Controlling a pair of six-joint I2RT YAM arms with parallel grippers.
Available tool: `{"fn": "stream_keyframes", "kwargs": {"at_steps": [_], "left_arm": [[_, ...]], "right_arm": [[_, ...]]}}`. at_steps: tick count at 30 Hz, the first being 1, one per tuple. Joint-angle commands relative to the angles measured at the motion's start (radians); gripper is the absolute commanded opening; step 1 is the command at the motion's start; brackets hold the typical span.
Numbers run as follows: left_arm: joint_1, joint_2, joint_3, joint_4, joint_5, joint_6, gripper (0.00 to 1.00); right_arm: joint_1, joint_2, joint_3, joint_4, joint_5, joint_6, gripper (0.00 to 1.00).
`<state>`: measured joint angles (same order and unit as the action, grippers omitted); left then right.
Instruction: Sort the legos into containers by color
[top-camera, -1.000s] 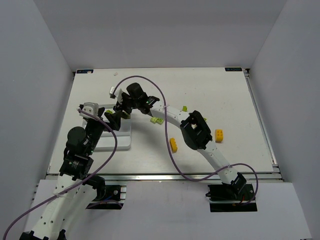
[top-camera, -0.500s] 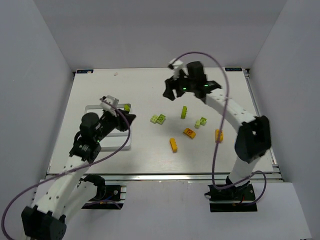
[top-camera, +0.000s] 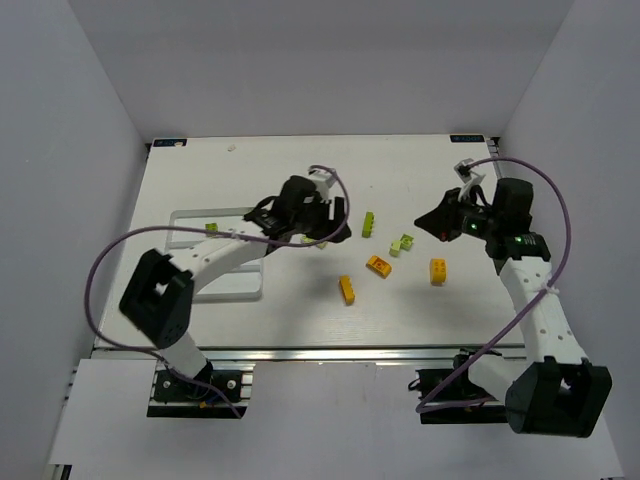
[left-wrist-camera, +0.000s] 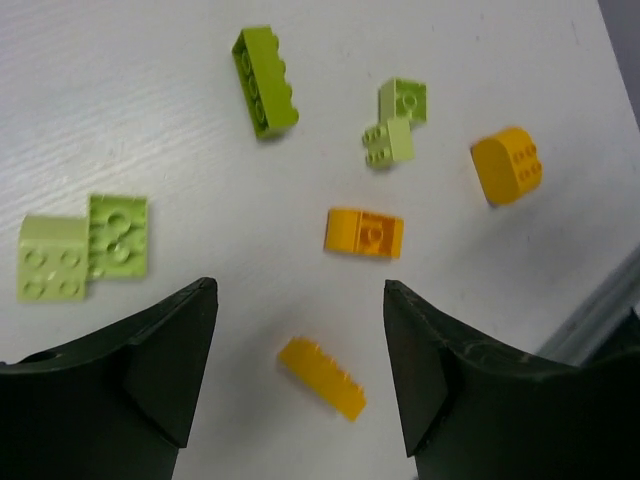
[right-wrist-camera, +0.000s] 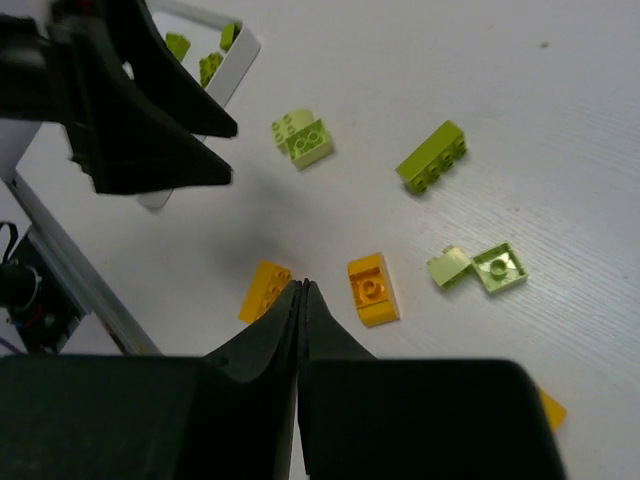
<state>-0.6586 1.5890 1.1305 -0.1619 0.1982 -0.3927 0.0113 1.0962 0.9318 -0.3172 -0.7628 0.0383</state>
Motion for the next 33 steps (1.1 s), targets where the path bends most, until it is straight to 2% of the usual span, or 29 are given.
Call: {"fn": "stream_keyframes", "kwargs": {"at_steps": [1, 4, 6, 11, 16, 22, 26, 27, 30, 31, 33], "left_arm": [[-0.084, 0.138, 0.174, -0.108, -0.234, -0.057, 0.77], [-0.133, 0.283, 0.338, -0.177, -0.367, -0.061, 0.81], [-0.142, 0.356, 0.426, -0.244, -0.443, -0.064, 0.82], [-0.177, 0.547, 0.651, -0.312, -0.539, -0.043, 0.83], [-0.197, 0.66, 0.77, -0.329, -0.6, -0.037, 0.83], [-0.197, 0.726, 0.805, -0.309, -0.571, -0.034, 0.76], [-0.197, 0.759, 0.836, -0.321, -0.566, -0.04, 0.64], [-0.197, 0.763, 0.836, -0.318, -0.565, -0.041, 0.55], [-0.197, 0.746, 0.816, -0.303, -0.572, -0.044, 0.37], [-0.197, 0.73, 0.807, -0.3, -0.577, -0.046, 0.26], [-0.197, 0.704, 0.792, -0.297, -0.588, -0.046, 0.18]], "right_arm": [[-0.074, -0.111, -0.025, 0.055, -0.061, 0.034, 0.0], [-0.12, -0.144, -0.016, 0.043, -0.047, 0.022, 0.0], [-0.137, -0.151, -0.025, 0.044, -0.094, 0.023, 0.0], [-0.186, -0.145, -0.041, 0.052, -0.174, 0.034, 0.0], [-0.203, -0.141, -0.062, 0.059, -0.254, 0.026, 0.0], [-0.215, -0.136, -0.065, 0.061, -0.285, 0.015, 0.0], [-0.218, -0.13, -0.071, 0.061, -0.311, 0.011, 0.0], [-0.218, -0.13, -0.071, 0.063, -0.319, 0.011, 0.0], [-0.223, -0.133, -0.079, 0.067, -0.328, 0.011, 0.0], [-0.223, -0.134, -0.082, 0.069, -0.331, 0.011, 0.0], [-0.224, -0.131, -0.086, 0.073, -0.34, 0.011, 0.0]]}}
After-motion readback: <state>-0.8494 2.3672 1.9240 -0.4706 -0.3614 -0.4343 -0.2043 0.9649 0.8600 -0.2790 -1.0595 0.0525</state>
